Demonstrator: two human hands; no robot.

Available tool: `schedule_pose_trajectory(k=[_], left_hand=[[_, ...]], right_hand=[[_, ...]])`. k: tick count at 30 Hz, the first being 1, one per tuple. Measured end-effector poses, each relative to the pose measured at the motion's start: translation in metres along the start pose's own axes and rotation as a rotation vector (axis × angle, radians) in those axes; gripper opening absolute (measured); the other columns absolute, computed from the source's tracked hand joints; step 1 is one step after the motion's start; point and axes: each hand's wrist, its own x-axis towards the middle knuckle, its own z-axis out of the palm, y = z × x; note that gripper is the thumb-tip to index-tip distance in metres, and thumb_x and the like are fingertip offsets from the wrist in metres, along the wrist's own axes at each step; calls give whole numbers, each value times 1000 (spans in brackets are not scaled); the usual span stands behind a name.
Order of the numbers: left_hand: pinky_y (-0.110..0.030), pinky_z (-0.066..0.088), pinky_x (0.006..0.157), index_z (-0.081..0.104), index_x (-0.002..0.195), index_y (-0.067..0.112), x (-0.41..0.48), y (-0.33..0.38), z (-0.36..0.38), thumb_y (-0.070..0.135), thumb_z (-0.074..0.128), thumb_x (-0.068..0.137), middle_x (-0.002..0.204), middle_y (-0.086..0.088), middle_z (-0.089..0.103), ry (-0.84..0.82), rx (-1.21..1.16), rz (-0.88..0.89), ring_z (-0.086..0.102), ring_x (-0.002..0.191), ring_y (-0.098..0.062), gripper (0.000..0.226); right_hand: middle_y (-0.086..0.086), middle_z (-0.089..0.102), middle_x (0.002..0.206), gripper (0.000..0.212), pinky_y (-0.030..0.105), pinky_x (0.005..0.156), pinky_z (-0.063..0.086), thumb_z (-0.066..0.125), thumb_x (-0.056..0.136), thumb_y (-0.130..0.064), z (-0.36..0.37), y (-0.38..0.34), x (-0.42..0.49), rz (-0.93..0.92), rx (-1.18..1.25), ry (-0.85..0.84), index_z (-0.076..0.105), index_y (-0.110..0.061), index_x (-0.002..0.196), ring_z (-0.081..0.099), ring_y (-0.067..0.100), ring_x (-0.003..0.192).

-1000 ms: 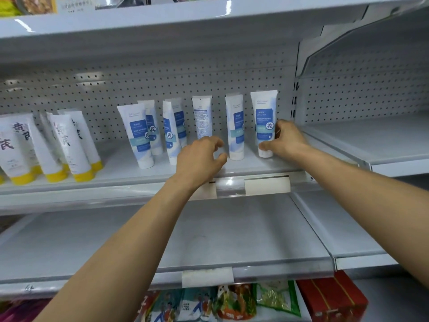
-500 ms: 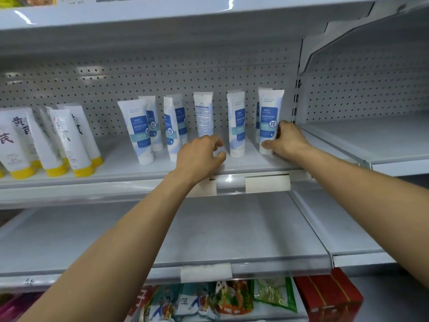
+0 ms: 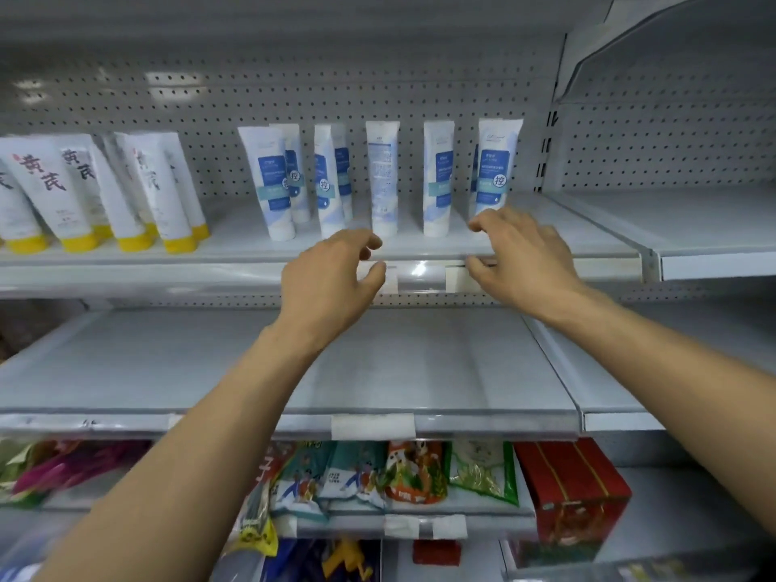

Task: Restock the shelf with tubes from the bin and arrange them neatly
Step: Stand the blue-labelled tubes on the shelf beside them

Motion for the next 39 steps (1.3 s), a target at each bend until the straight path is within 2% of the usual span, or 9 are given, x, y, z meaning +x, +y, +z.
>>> schedule_pose_trajectory(k=[6,11,15,19,24,27,30,35,39], left_hand=[[-32,52,74,54,124,34,-69,-61,-17,44,55,90,113,15,64,-107,75,-125,63,96,-13,35],[-29,47,73,53,126,32,-122,-138,-36,46,53,91,116,12,64,-215,135,-255,63,95,-15,37],[-33,52,78,53,125,31,-171,-216,-57,47,55,90,117,10,64,-293,149,-396,64,97,-16,39],[-36,52,81,56,121,29,-229,-303,-74,49,55,89,115,4,66,-391,130,-560,64,100,-22,37],[-36,51,82,54,127,24,-301,-427,-94,42,54,92,120,1,63,-542,82,-782,61,106,-23,38],[-39,51,86,55,124,24,-336,-499,-106,40,55,92,119,1,64,-568,39,-935,59,108,-23,36],[-38,48,92,60,120,20,-365,-559,-105,37,57,90,120,-5,63,-556,-28,-1084,60,108,-27,34],[-39,50,87,59,82,13,-400,-645,-69,34,58,89,99,-11,65,-570,-191,-1295,60,100,-33,23],[-43,51,94,62,93,20,-421,-706,-24,34,60,90,101,-7,63,-506,-348,-1503,61,100,-31,15]], right_hand=[[5,52,128,41,40,92,38,54,92,-32,25,-79,-34,-226,65,-70,48,-19,130,48,27,116],[0,49,136,43,37,97,37,50,94,-34,62,-179,-45,-417,149,-177,45,-23,135,44,21,123],[-1,50,135,41,37,95,38,50,94,-37,105,-269,-44,-525,218,-266,47,-24,133,45,21,123],[-1,55,124,35,33,82,42,50,93,-39,157,-374,-51,-615,257,-413,51,-25,125,50,21,114],[1,57,116,29,36,79,49,50,90,-40,231,-512,-64,-724,306,-660,55,-23,114,55,24,109],[1,59,113,26,35,76,49,53,88,-36,274,-578,-70,-729,345,-794,57,-21,108,57,24,104],[4,62,120,30,38,86,50,56,84,-32,322,-631,-77,-722,356,-926,59,-21,111,58,26,109],[3,60,119,30,33,87,48,60,85,-30,412,-702,-85,-688,337,-1155,58,-20,113,58,25,111],[6,59,122,35,30,85,45,61,85,-31,492,-754,-92,-632,330,-1265,57,-18,117,57,25,110]])
